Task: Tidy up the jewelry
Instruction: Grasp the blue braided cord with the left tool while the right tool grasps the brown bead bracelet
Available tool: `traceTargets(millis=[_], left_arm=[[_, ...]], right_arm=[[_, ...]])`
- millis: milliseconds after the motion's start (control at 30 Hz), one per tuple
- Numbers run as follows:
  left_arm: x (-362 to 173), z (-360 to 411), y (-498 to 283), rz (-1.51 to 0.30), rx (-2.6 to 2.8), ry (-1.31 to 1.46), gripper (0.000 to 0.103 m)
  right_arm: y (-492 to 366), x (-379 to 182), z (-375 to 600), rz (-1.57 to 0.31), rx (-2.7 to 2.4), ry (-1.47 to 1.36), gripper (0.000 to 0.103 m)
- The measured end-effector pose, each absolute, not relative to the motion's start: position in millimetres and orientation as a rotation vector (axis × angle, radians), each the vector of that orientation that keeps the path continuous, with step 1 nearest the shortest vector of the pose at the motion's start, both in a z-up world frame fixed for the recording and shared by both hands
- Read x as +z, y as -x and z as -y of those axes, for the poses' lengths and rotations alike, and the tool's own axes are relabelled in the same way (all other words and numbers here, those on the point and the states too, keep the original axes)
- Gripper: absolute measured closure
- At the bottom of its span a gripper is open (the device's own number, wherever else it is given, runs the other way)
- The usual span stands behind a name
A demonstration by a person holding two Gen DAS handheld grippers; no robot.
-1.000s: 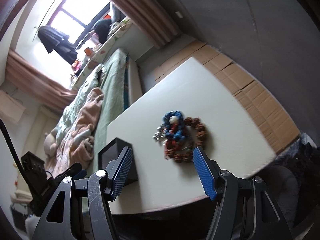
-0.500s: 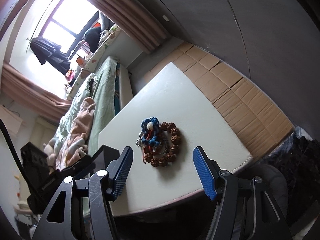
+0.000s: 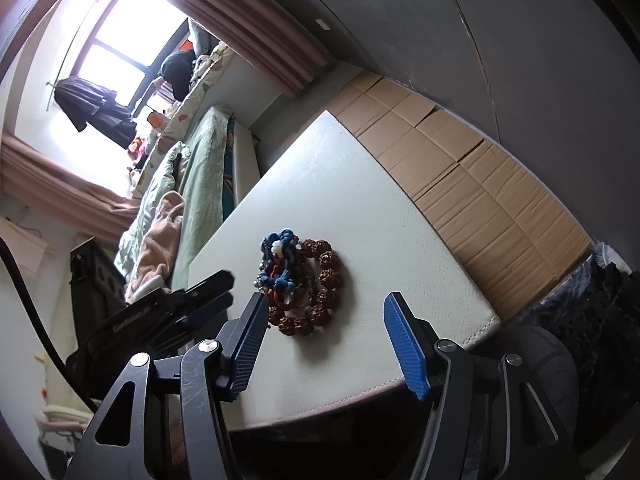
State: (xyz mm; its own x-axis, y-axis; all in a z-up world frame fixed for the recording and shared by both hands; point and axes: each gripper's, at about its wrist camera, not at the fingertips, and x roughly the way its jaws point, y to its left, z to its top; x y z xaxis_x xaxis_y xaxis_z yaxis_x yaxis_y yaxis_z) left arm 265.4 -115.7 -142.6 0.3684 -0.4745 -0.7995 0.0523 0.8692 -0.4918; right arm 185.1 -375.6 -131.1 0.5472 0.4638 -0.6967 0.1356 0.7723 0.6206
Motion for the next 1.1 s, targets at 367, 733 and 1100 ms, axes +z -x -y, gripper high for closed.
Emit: traceTargets(millis=[367, 733, 1100], left_arm=[[-138.0, 173.7, -282.7, -1.181, -0.367, 0.168, 0.056], [-161.0, 198.9, -295.9, -1.188, -0.234, -0.059, 0.059], [-142.9, 153.6, -306.1, -1.189, -0.265, 0.104, 0.083]], right_arm=[[-195.1, -142.1, 400.0, -0.998, 0.171, -0.718, 0.041], [-197.1, -146.1, 413.8, -1.001, 0.127, -0.740, 0.041], [-199.3, -154.5, 400.9, -1.033, 0.138, -0.727, 0.041]])
